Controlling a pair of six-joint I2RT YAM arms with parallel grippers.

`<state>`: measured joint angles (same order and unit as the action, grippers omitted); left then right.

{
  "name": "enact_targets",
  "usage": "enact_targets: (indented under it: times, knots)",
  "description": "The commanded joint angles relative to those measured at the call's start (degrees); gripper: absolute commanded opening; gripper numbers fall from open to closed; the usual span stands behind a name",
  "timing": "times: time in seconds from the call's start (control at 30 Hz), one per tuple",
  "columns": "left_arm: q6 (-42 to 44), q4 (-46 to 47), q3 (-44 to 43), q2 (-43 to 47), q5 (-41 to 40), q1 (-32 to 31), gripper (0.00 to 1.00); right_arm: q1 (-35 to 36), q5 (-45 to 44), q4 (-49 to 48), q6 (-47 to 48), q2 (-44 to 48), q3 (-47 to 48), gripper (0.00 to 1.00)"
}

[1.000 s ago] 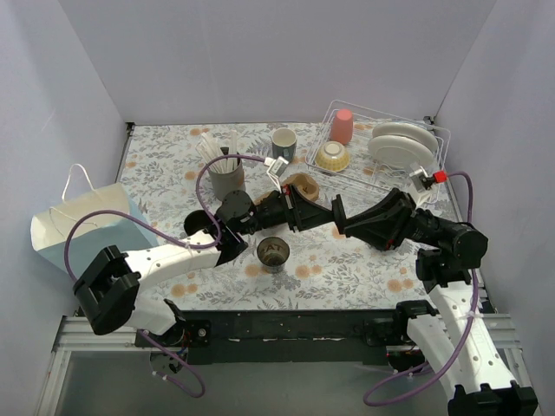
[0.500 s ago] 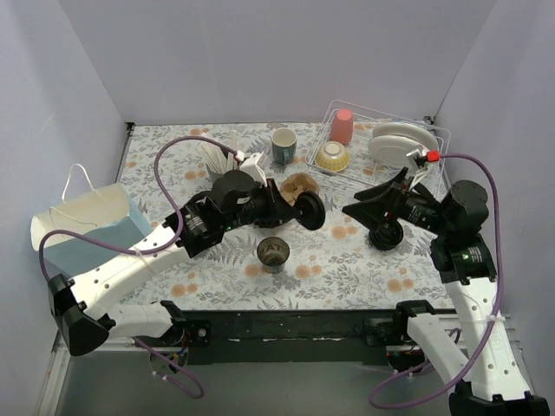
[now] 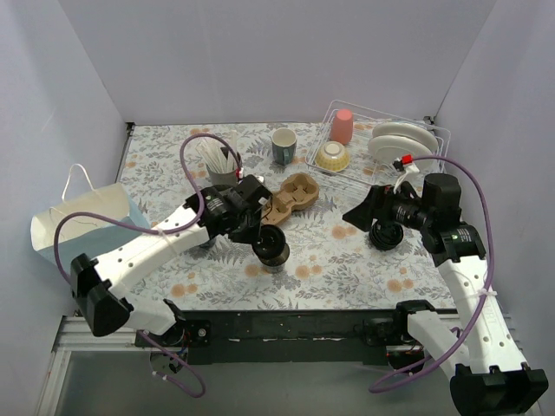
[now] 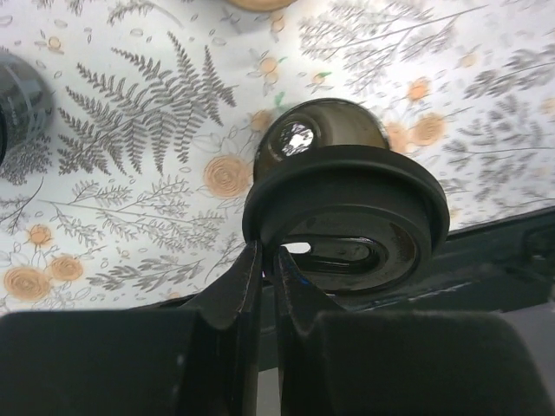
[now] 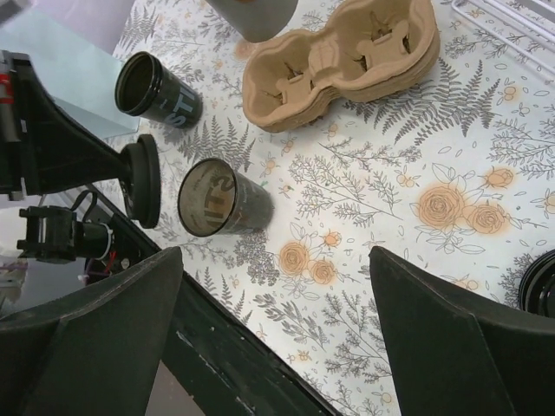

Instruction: Pack the takeout coffee

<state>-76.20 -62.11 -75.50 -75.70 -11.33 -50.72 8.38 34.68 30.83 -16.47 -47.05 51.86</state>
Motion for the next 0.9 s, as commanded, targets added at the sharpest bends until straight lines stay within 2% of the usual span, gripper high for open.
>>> enact_targets:
  times: [0.0, 0.47, 0.7, 0.87]
  knots:
    - [3.1, -4.3, -1.8, -2.8, 1.9, 0.5, 0.00, 0.1, -0.6, 0.9, 3.1, 0.1, 0.0, 0.97]
    - [4.8, -6.5, -8.2, -13.5, 3.8, 0.9, 0.00, 0.1, 1.2, -1.7, 2.8, 0.4, -2.7, 0.96]
    - [5.4, -7.9, -9.0, -15.6, 3.4, 0.9, 0.00, 0.1, 0.8, -1.6, 3.2, 0.9, -3.1, 0.96]
    - [5.4, -7.1, -8.1, -15.6, 3.4, 1.0, 0.04, 0.1, 1.5, -2.1, 2.8, 1.4, -3.0, 0.96]
